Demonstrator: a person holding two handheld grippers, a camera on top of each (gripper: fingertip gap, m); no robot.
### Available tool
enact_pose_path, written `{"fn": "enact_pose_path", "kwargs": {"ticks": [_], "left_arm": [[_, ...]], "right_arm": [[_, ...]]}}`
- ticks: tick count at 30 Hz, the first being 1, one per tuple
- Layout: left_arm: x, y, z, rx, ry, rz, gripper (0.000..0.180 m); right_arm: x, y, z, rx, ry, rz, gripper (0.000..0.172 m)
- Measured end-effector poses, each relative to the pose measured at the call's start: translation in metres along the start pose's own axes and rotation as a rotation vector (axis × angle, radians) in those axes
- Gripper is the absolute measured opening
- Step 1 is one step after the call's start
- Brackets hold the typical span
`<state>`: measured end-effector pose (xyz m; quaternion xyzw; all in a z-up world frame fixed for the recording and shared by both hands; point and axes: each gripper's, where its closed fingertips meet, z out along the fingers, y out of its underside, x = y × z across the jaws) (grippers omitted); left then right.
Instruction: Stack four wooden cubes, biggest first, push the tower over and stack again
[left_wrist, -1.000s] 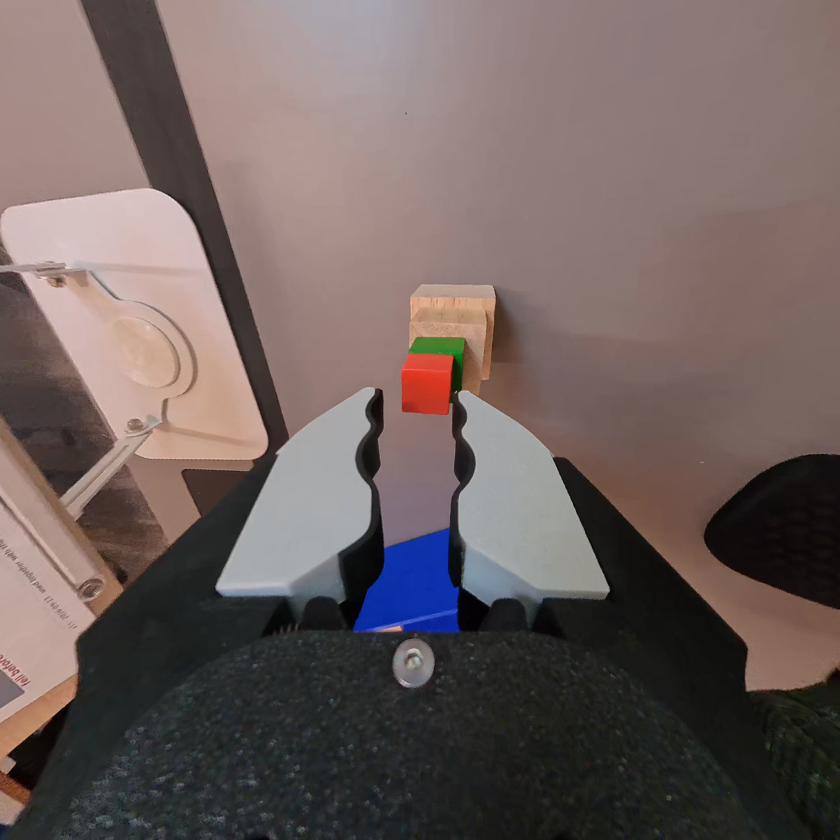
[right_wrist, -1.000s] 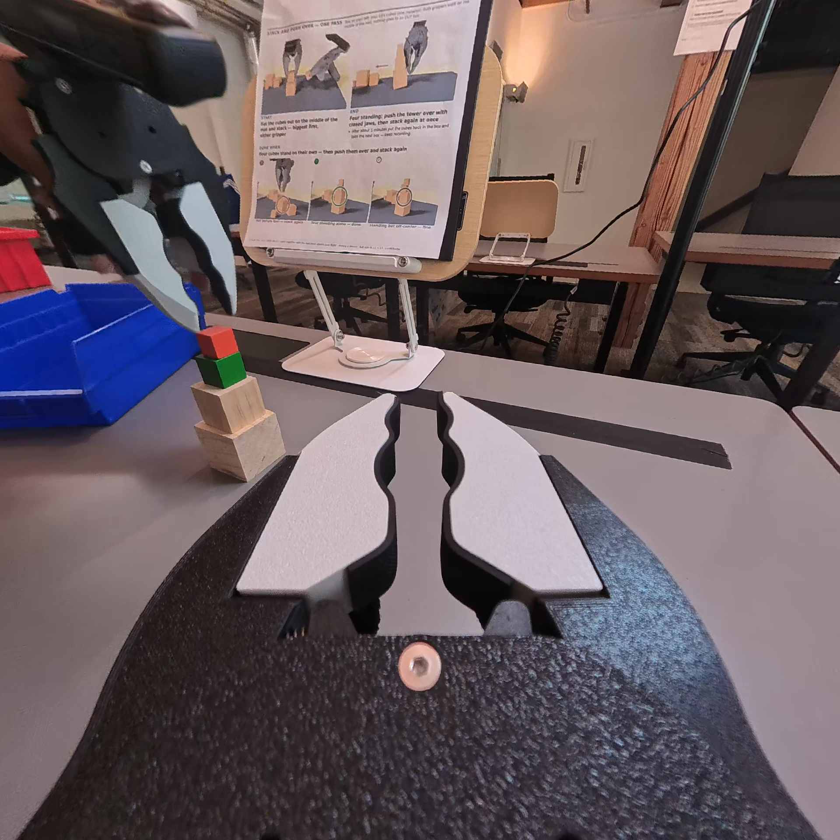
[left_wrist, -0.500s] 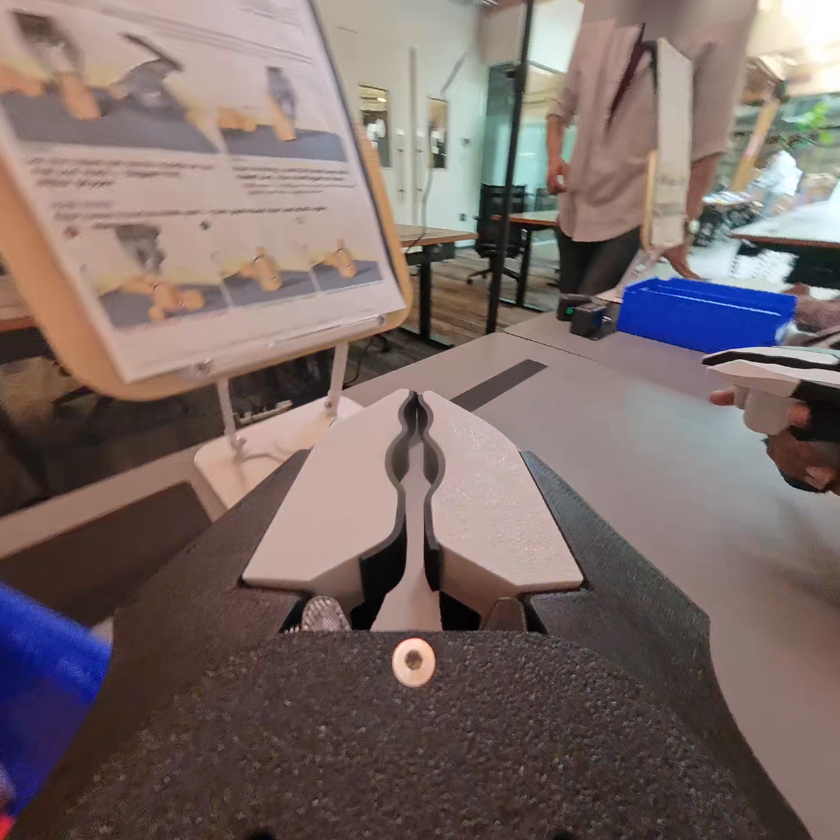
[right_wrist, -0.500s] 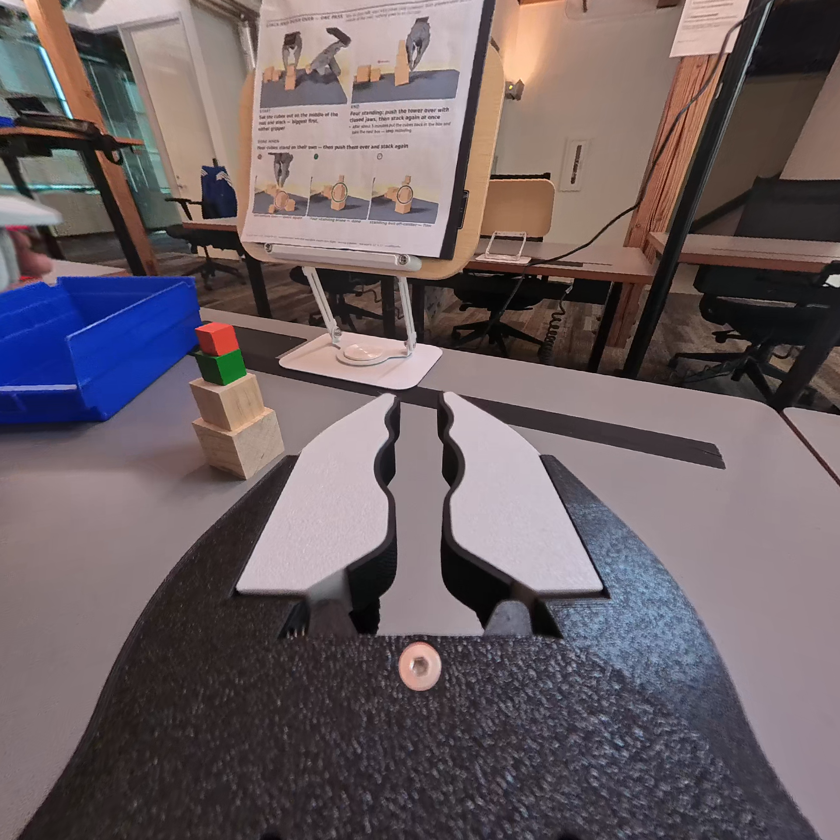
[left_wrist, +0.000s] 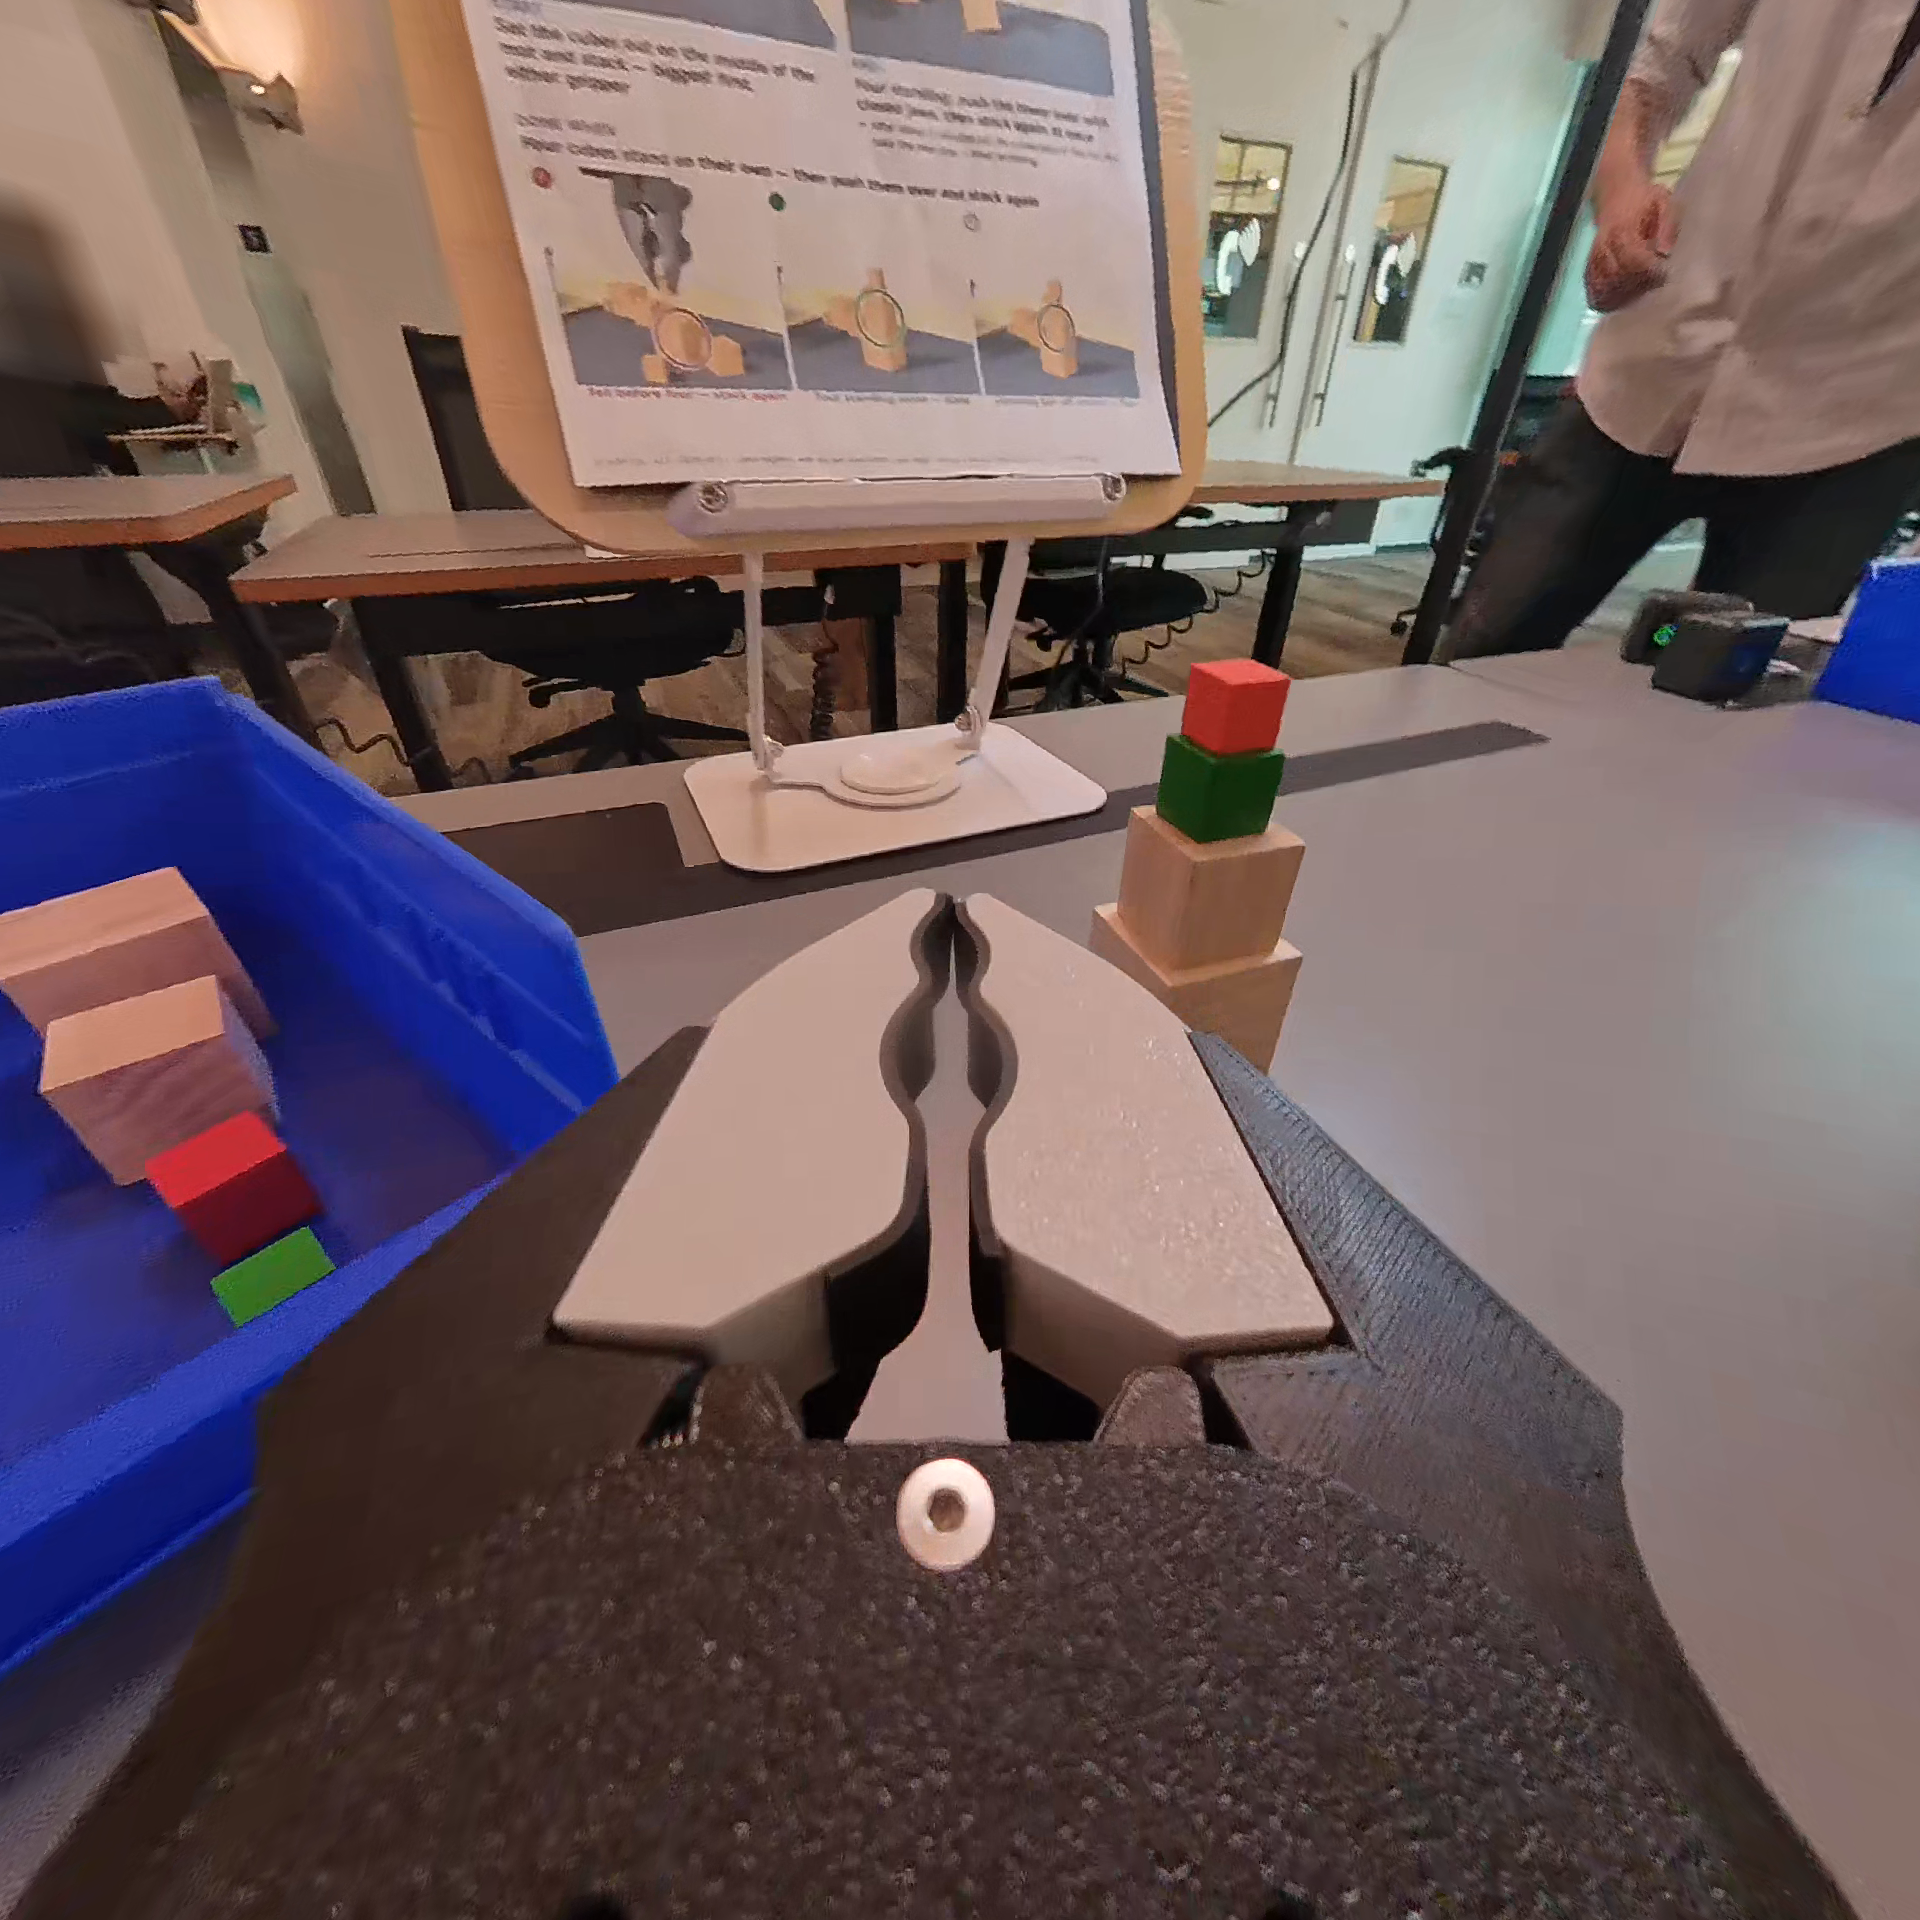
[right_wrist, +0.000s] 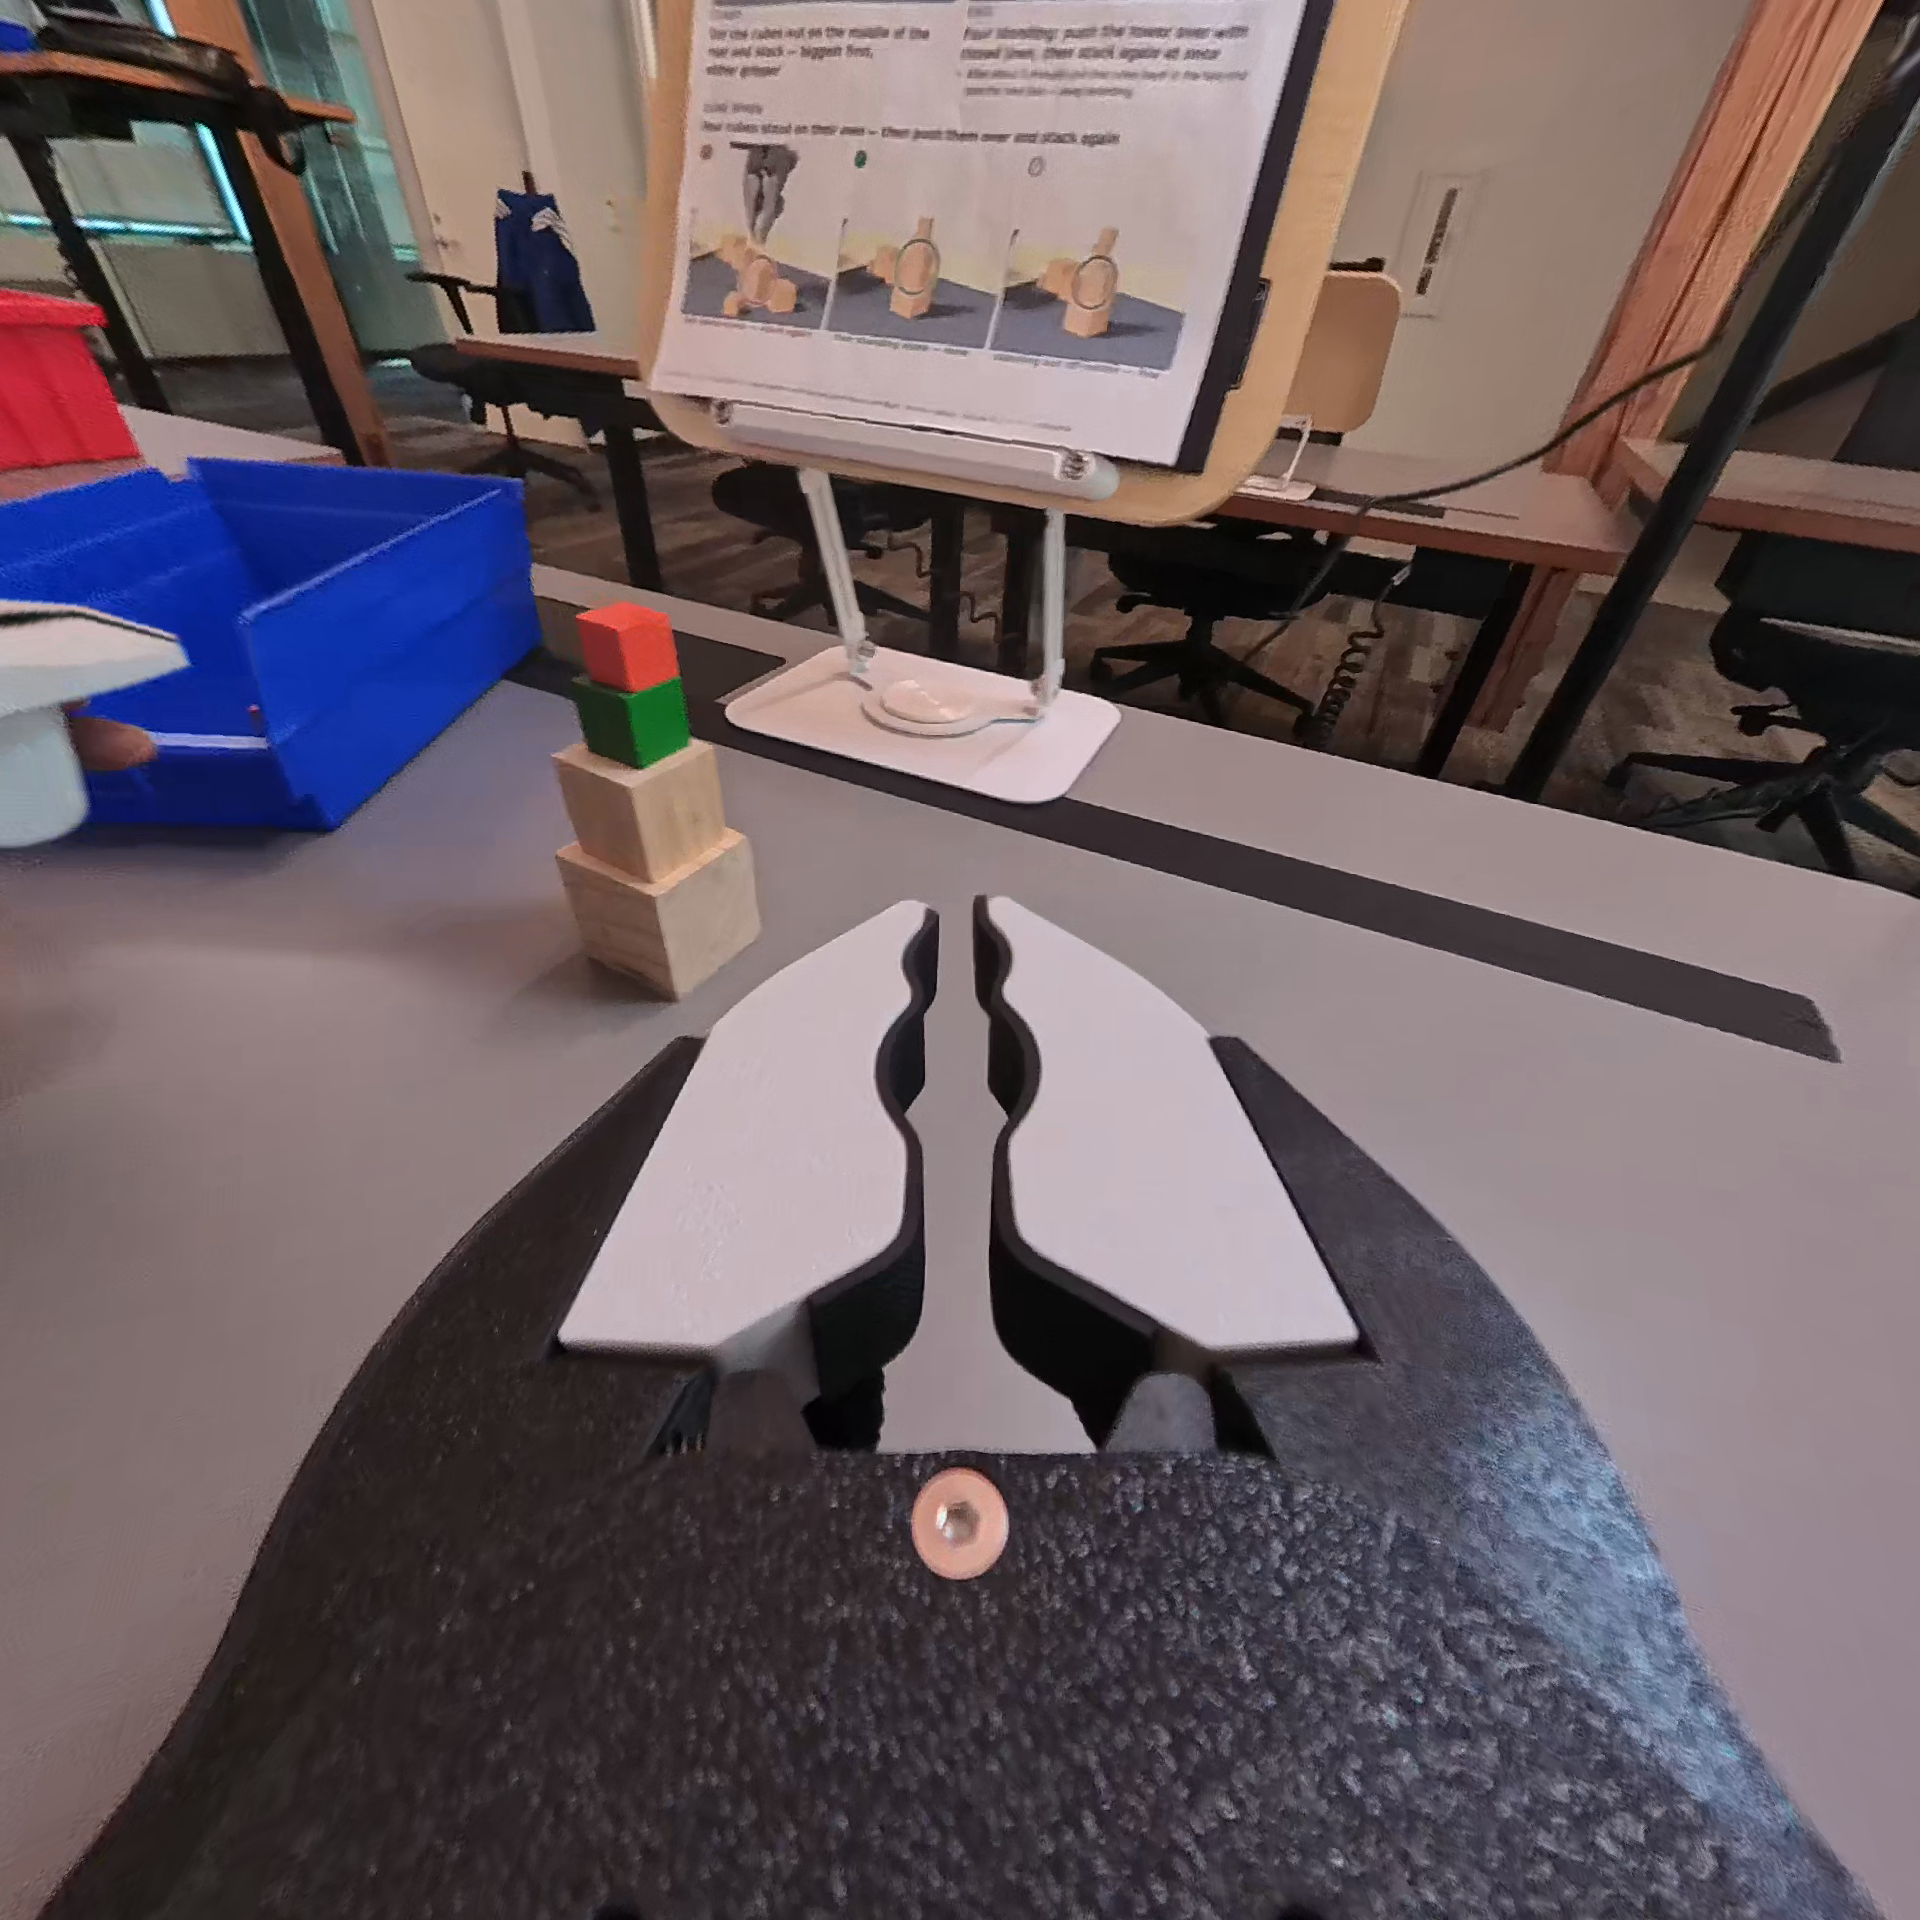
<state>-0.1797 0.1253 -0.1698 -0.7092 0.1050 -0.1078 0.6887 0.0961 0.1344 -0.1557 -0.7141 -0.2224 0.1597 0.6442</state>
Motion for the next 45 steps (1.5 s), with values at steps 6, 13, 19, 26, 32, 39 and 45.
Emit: {"fn": "enact_pose_path", "kwargs": {"ticks": [6, 13, 19, 26, 32, 39, 45], "left_arm": [[0.007, -0.002, 0.002, 0.016, 0.029, 0.051, 0.000], [0.000, -0.013, -0.003, 0.050, -0.003, 0.107, 0.000], [-0.012, -0.016, -0.006, 0.058, -0.021, 0.091, 0.000], [-0.014, -0.017, -0.007, 0.059, -0.010, 0.074, 0.000], [-0.014, -0.018, -0.009, 0.059, 0.000, 0.066, 0.000], [-0.012, -0.017, -0.009, 0.051, 0.010, 0.063, 0.000], [-0.009, -0.013, -0.008, 0.038, 0.019, 0.063, 0.000]], "right_arm": [[-0.063, 0.000, 0.008, -0.041, -0.074, -0.002, 0.000], [-0.155, -0.001, 0.069, -0.056, -0.188, 0.009, 0.000], [-0.201, 0.015, 0.131, -0.110, -0.188, 0.018, 0.000], [-0.216, 0.029, 0.169, -0.217, -0.161, -0.022, 0.000], [-0.168, 0.039, 0.172, -0.287, -0.029, 0.004, 0.000], [-0.070, 0.061, 0.146, -0.313, 0.172, 0.166, 0.000], [-0.016, 0.074, 0.122, -0.295, 0.264, 0.303, 0.000]]}}
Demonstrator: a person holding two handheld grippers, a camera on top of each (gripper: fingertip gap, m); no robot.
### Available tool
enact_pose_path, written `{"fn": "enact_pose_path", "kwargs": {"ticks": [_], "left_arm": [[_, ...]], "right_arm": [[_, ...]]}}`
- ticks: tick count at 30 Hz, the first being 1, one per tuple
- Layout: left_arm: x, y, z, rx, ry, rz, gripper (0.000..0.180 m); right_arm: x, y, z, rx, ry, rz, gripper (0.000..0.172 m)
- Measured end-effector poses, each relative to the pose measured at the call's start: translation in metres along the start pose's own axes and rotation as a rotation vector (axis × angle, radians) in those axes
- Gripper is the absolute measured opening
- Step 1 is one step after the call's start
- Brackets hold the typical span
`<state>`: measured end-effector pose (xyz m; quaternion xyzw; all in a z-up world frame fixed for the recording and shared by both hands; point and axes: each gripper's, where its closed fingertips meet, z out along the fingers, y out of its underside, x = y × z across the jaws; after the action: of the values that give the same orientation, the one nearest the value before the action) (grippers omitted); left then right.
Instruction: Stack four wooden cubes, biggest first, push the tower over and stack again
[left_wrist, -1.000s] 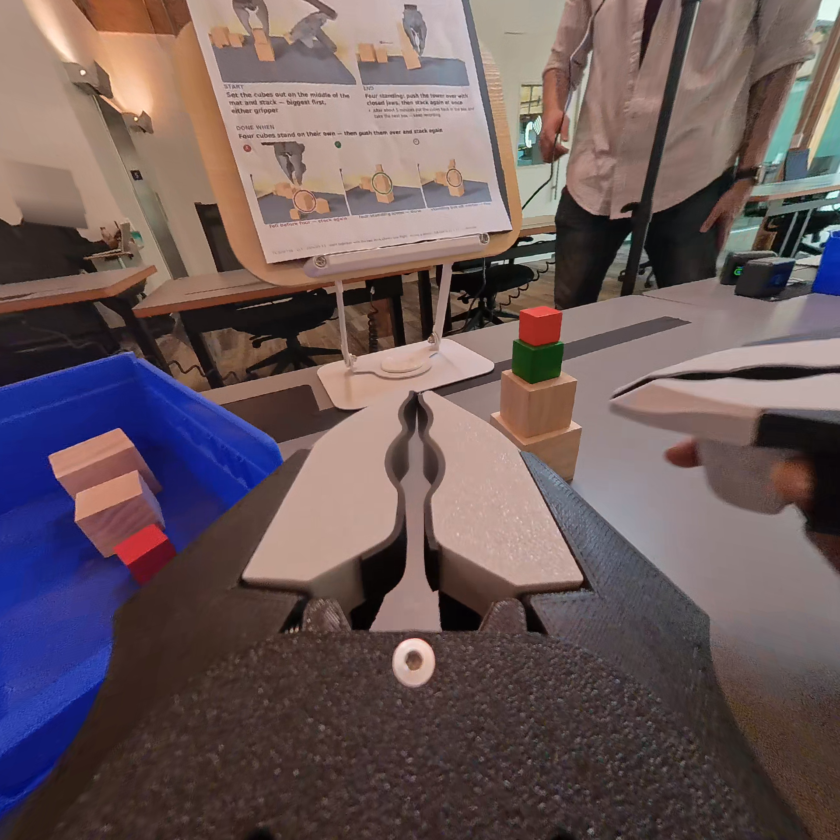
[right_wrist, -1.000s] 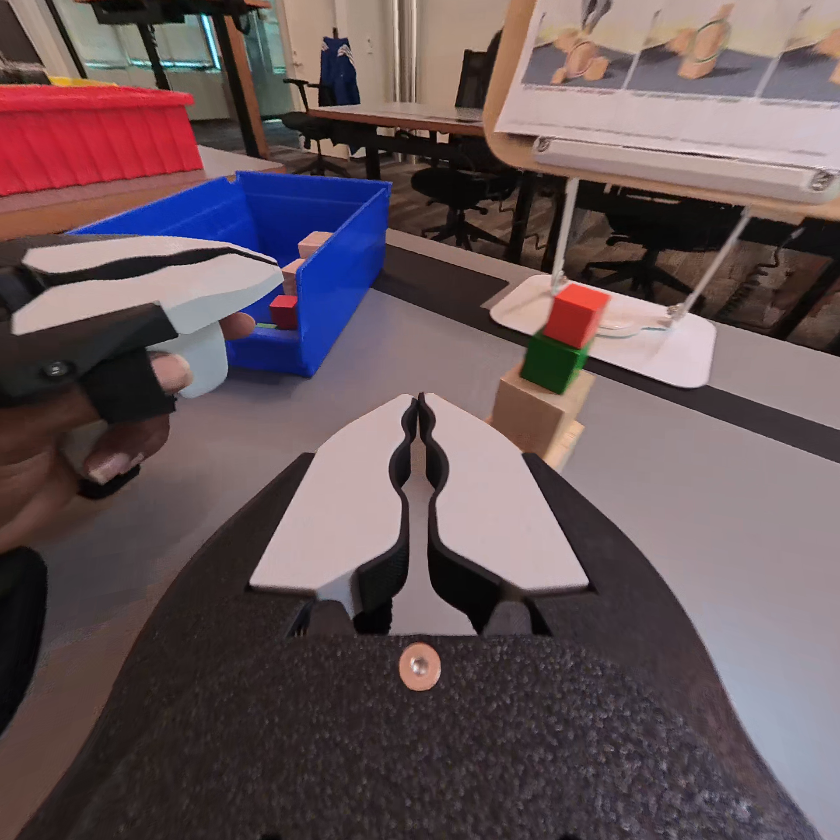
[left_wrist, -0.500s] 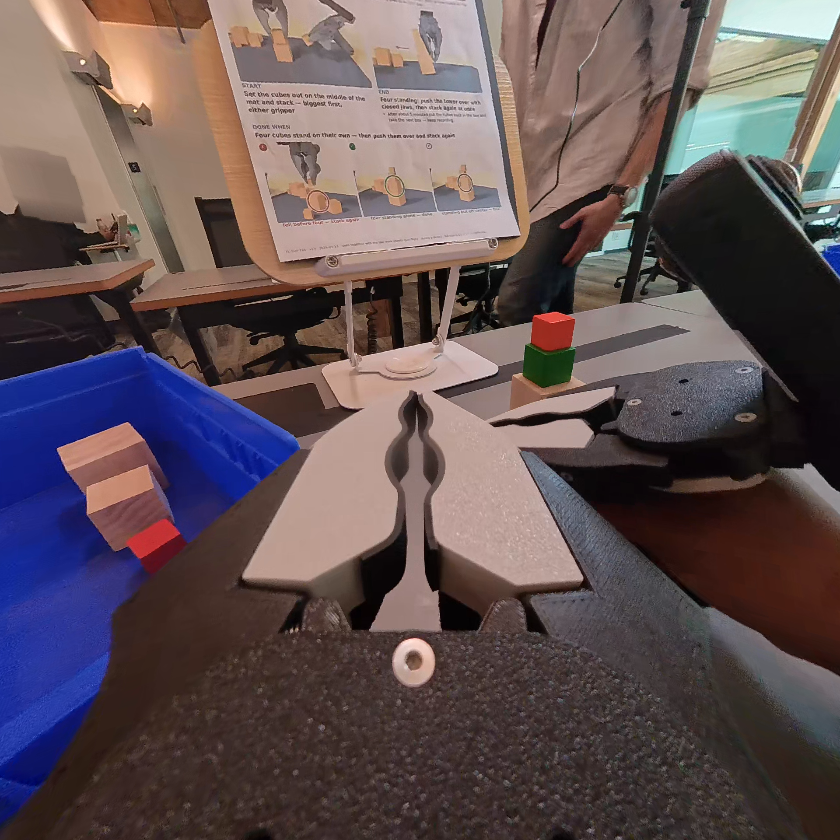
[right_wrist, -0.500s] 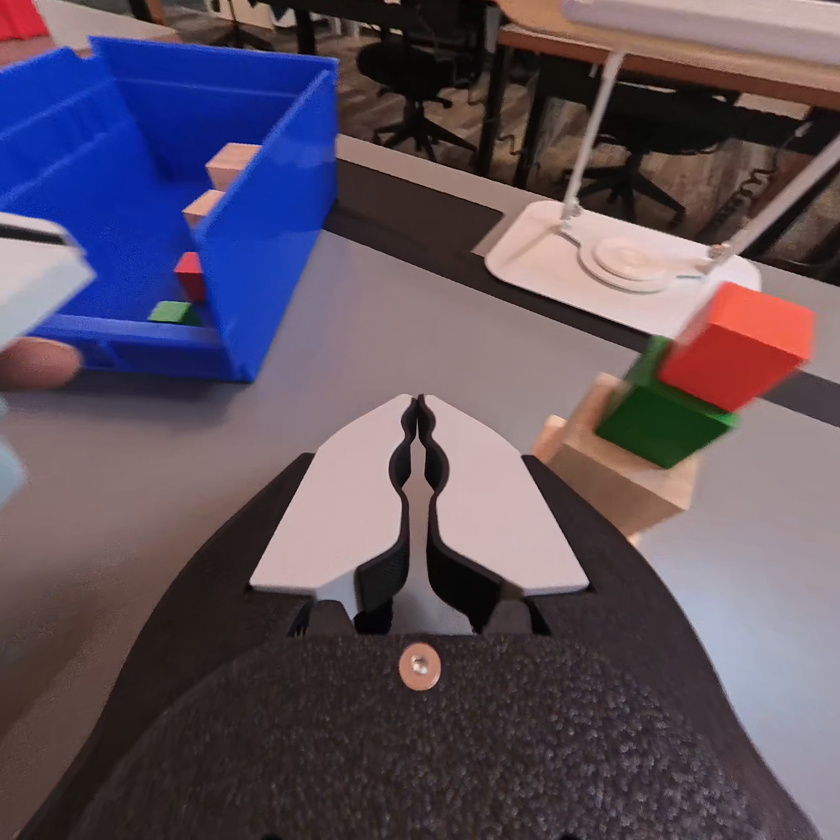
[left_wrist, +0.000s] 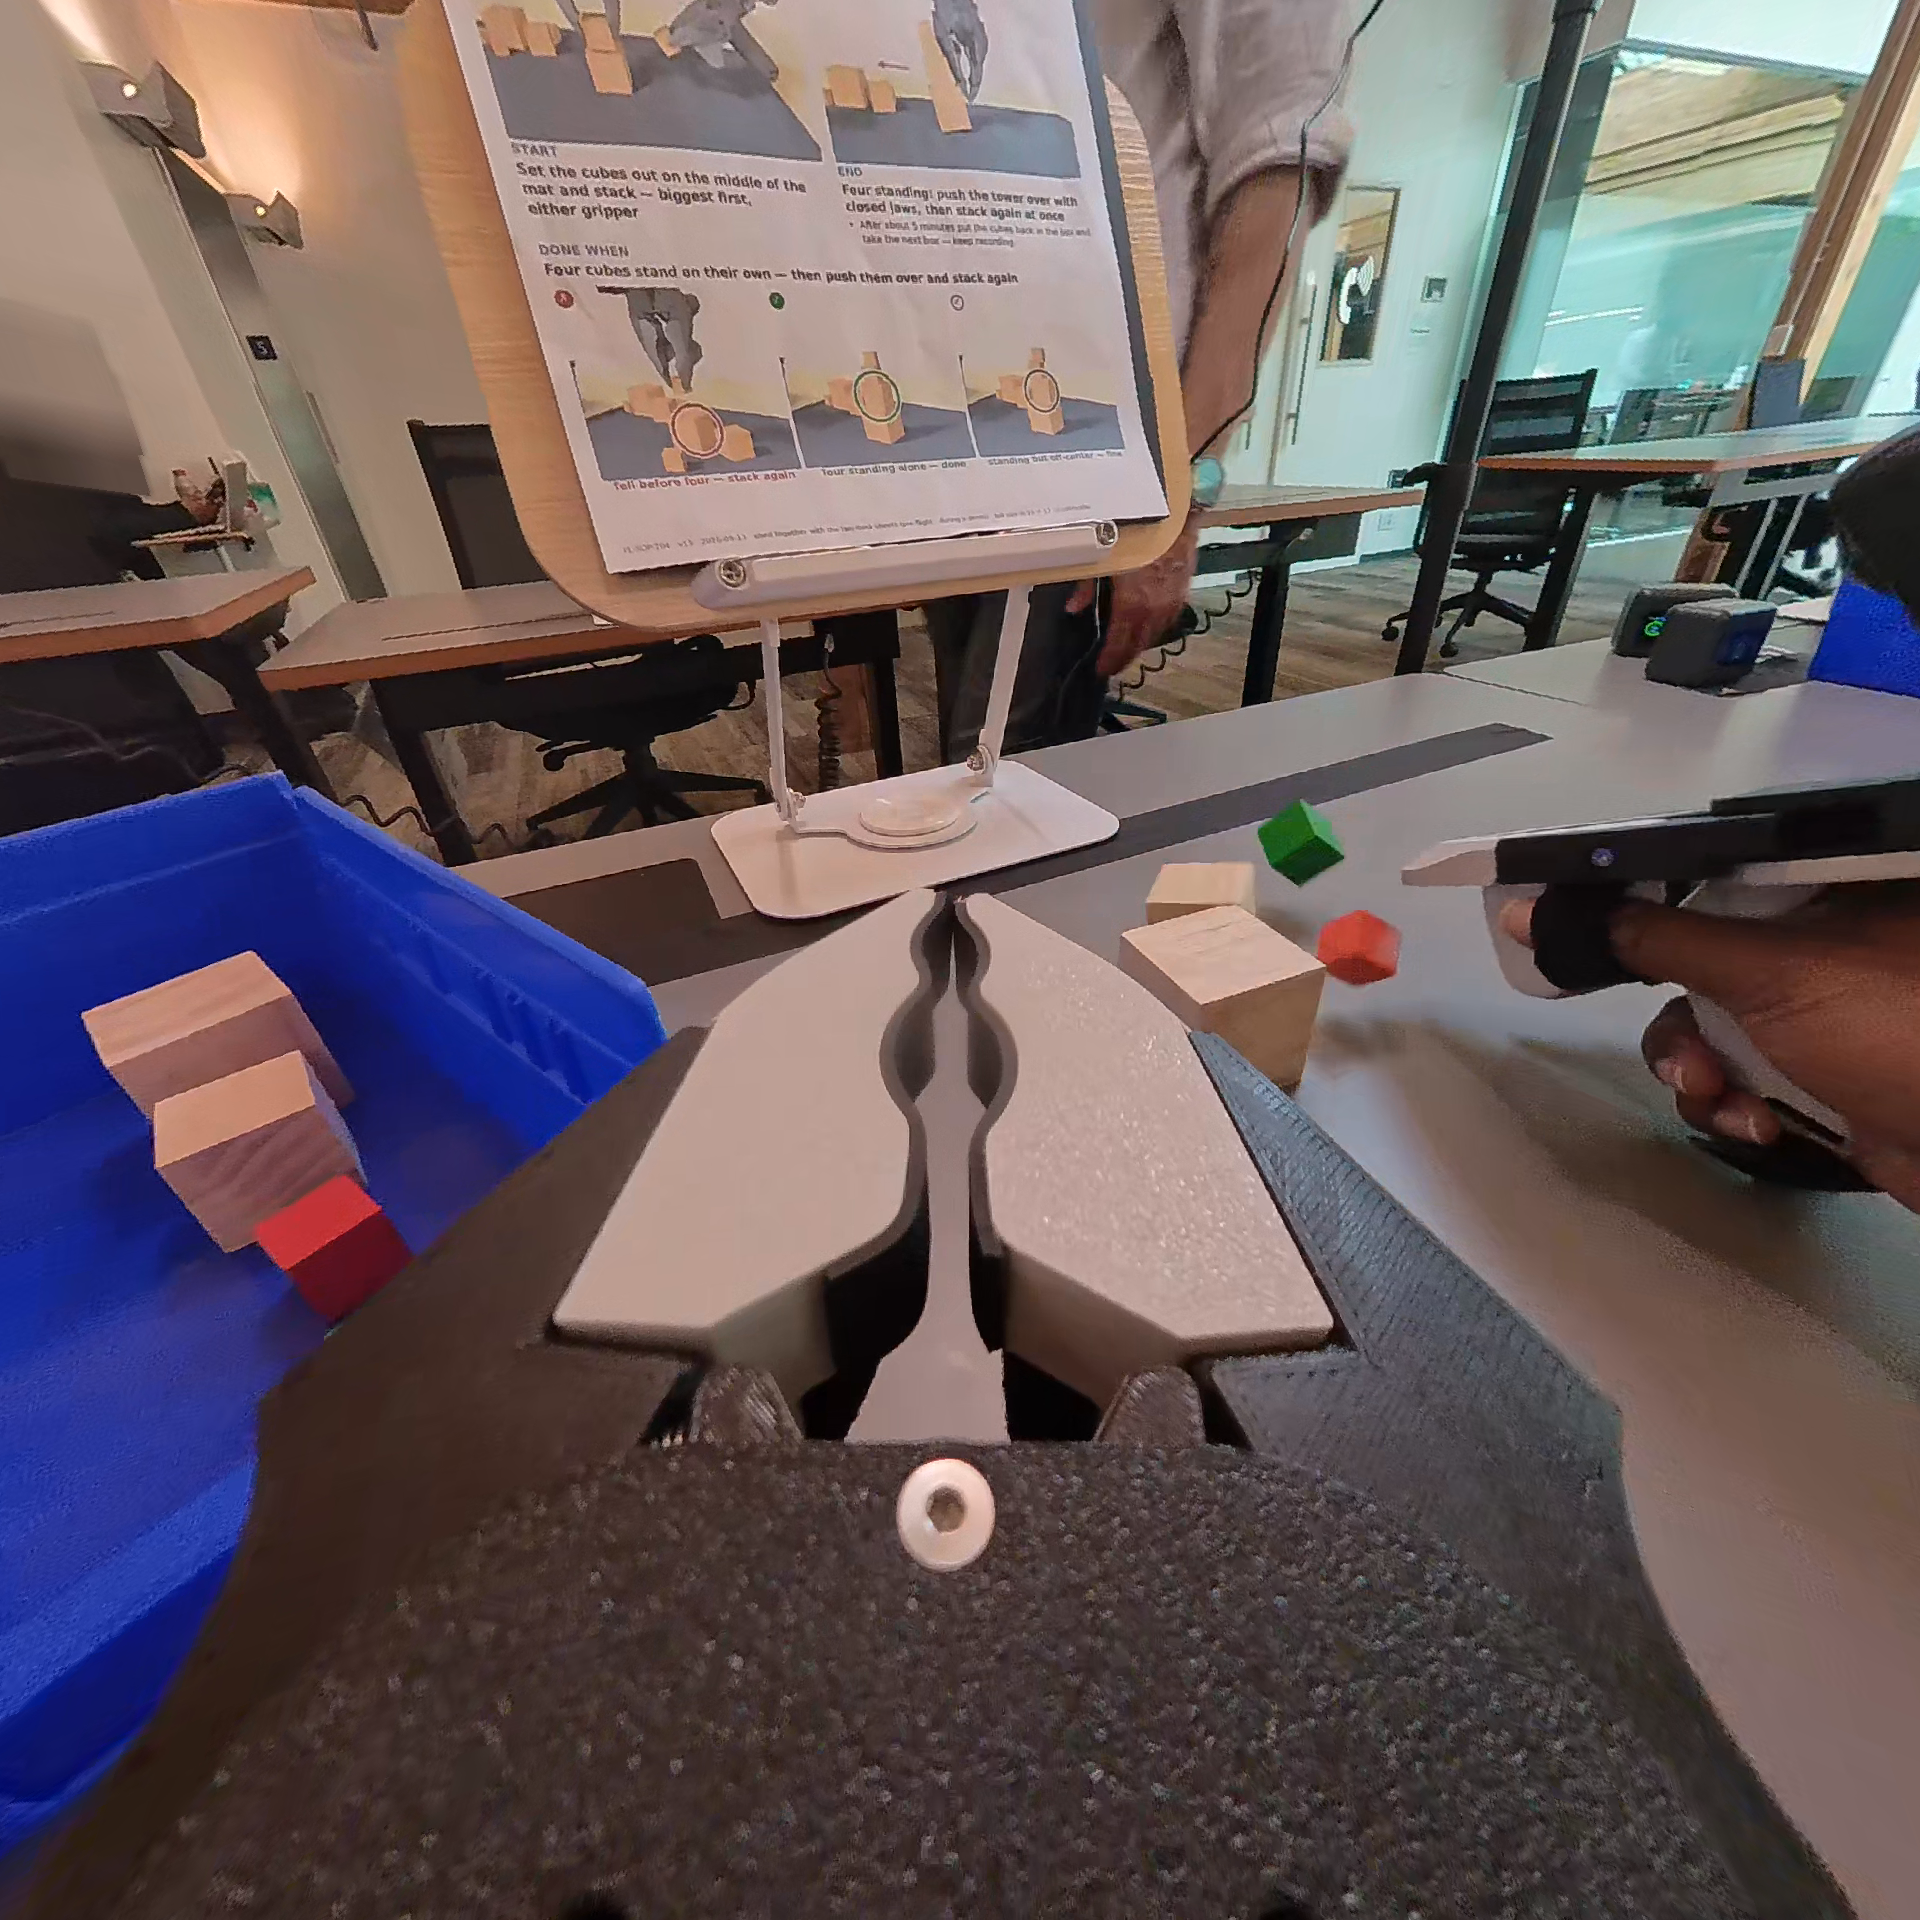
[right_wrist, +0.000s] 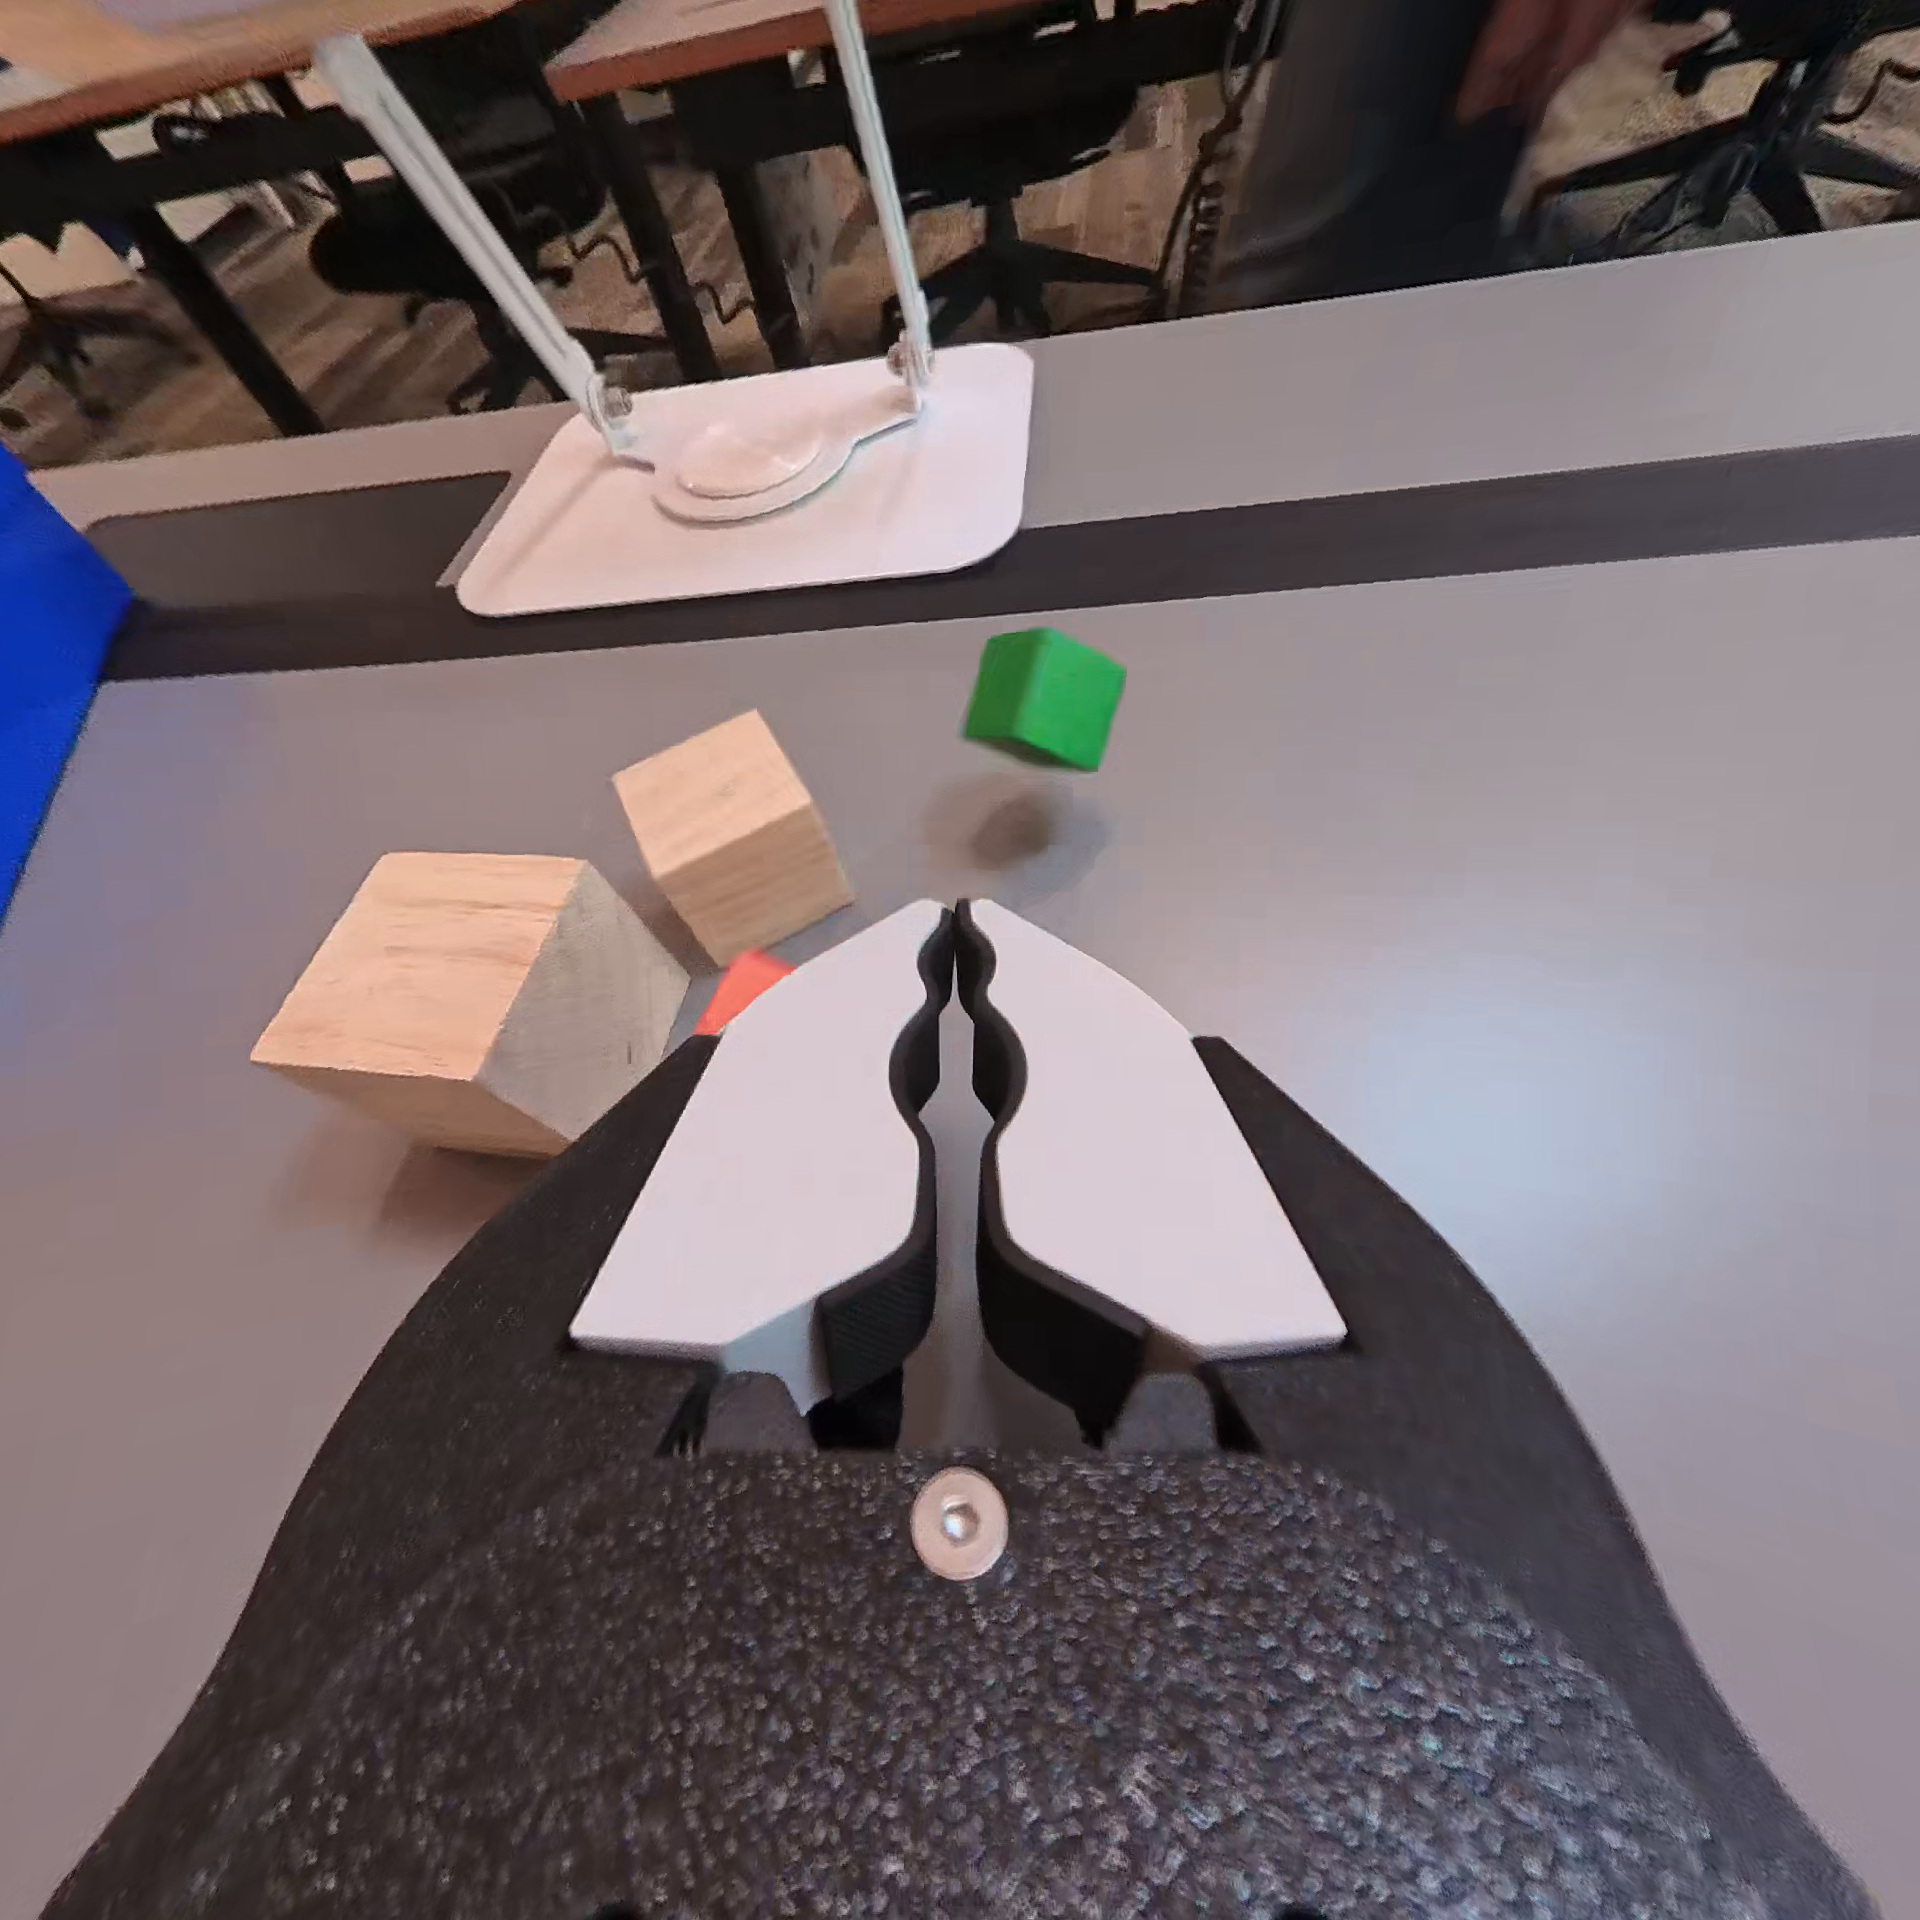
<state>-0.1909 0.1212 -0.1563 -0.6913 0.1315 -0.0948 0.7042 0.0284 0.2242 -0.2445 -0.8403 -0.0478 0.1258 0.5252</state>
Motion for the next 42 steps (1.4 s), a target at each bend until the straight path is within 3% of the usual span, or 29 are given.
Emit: {"fn": "enact_pose_path", "kwargs": {"ticks": [14, 18, 24, 28, 35, 39, 42], "left_arm": [[-0.001, 0.001, -0.001, -0.005, 0.001, -0.005, 0.000], [-0.001, 0.002, -0.001, -0.007, 0.000, -0.010, 0.000], [-0.002, 0.004, 0.000, -0.013, 0.002, -0.026, 0.000], [-0.003, 0.003, -0.003, -0.017, 0.018, -0.091, 0.000], [-0.001, 0.005, -0.002, -0.030, 0.020, -0.083, 0.000], [0.003, 0.011, 0.001, -0.051, 0.022, -0.062, 0.000], [0.003, 0.015, 0.002, -0.065, 0.018, -0.061, 0.000]], "right_arm": [[-0.006, -0.016, -0.011, 0.083, -0.037, -0.002, 0.000], [-0.006, -0.041, -0.024, 0.161, -0.049, -0.006, 0.000], [-0.007, -0.107, -0.060, 0.351, -0.113, -0.125, 0.001], [-0.011, -0.125, -0.088, 0.398, -0.201, -0.296, 0.018], [-0.008, -0.084, -0.114, 0.329, -0.300, -0.406, 0.039], [-0.017, -0.041, -0.101, 0.269, -0.372, -0.398, 0.053], [-0.035, -0.003, -0.086, 0.127, -0.476, -0.476, 0.073]]}}
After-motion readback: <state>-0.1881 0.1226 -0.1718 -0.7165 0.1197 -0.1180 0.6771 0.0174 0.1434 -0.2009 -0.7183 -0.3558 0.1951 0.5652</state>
